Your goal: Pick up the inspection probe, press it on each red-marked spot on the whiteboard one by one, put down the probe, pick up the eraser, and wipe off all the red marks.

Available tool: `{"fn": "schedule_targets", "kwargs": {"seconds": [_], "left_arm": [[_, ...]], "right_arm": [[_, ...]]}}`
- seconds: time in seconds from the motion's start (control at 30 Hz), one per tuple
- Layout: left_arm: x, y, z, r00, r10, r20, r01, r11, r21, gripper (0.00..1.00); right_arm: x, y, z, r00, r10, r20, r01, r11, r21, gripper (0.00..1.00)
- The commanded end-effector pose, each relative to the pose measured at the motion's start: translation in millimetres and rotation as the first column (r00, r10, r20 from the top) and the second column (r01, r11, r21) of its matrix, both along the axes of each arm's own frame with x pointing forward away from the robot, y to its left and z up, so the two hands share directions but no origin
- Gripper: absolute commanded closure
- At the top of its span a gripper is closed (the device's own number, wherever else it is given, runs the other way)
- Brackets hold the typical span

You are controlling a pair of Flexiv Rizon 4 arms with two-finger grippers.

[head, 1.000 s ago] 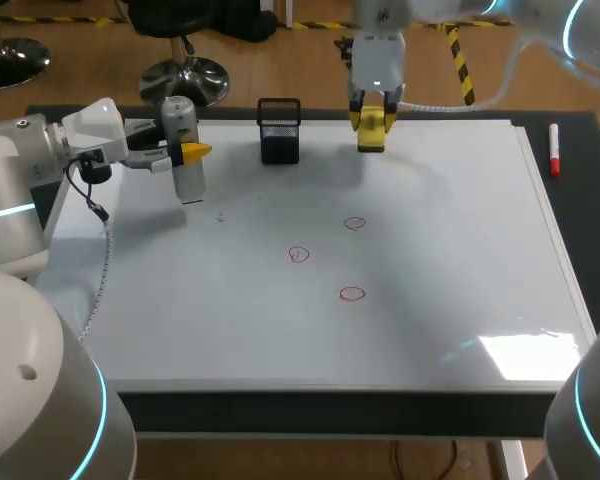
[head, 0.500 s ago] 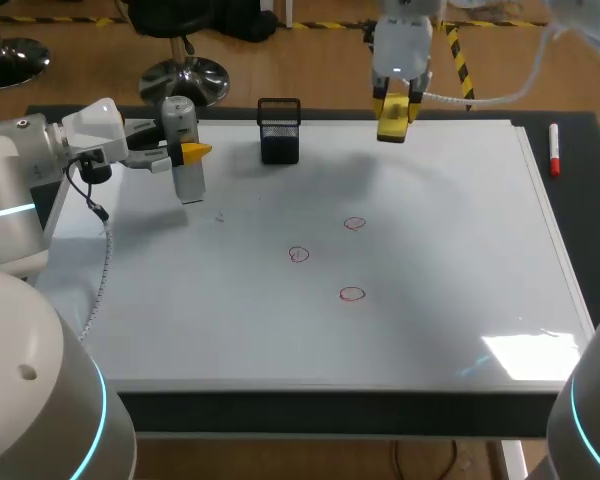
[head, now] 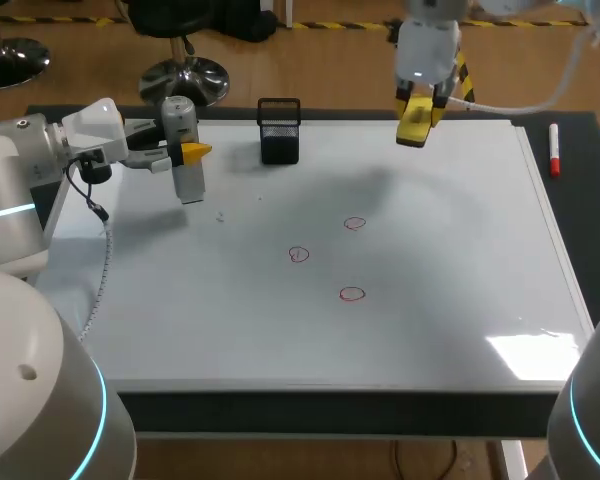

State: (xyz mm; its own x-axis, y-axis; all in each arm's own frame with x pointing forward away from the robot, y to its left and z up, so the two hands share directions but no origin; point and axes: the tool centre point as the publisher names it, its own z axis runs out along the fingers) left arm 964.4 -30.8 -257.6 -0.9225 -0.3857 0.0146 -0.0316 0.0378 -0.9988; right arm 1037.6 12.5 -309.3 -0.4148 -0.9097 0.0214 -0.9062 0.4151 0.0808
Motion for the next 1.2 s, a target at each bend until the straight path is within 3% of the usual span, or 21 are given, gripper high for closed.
{"fn": "schedule_targets", "kwargs": {"seconds": [0.03, 0.4, 0.67, 1.2], "left_arm": [[0.0, -1, 0.3, 1.0, 0.003, 0.003, -0.003, 1.0, -0.001, 1.0], [0.0, -1, 0.3, 1.0, 0.003, 0.003, -0.003, 1.0, -0.001, 1.0], [0.0, -1, 0.3, 1.0, 0.003, 0.003, -0.003, 1.0, -0.001, 1.0], [0.0, -1, 0.3, 1.0, 0.003, 0.003, -0.003, 1.0, -0.001, 1.0]], "right_arm": [[-8.7, -9, 2, 0.999, -0.025, 0.04, 0.025, 1.0, 0.002, 1.0], [-8.5, -43, -4, 0.984, -0.17, 0.059, 0.169, 0.985, 0.018, 1.0], [-9.4, -62, -13, 0.976, -0.214, 0.048, 0.214, 0.977, -0.006, 1.0], [-11.9, -70, -14, 0.954, -0.295, 0.048, 0.294, 0.955, 0.023, 1.0]]}}
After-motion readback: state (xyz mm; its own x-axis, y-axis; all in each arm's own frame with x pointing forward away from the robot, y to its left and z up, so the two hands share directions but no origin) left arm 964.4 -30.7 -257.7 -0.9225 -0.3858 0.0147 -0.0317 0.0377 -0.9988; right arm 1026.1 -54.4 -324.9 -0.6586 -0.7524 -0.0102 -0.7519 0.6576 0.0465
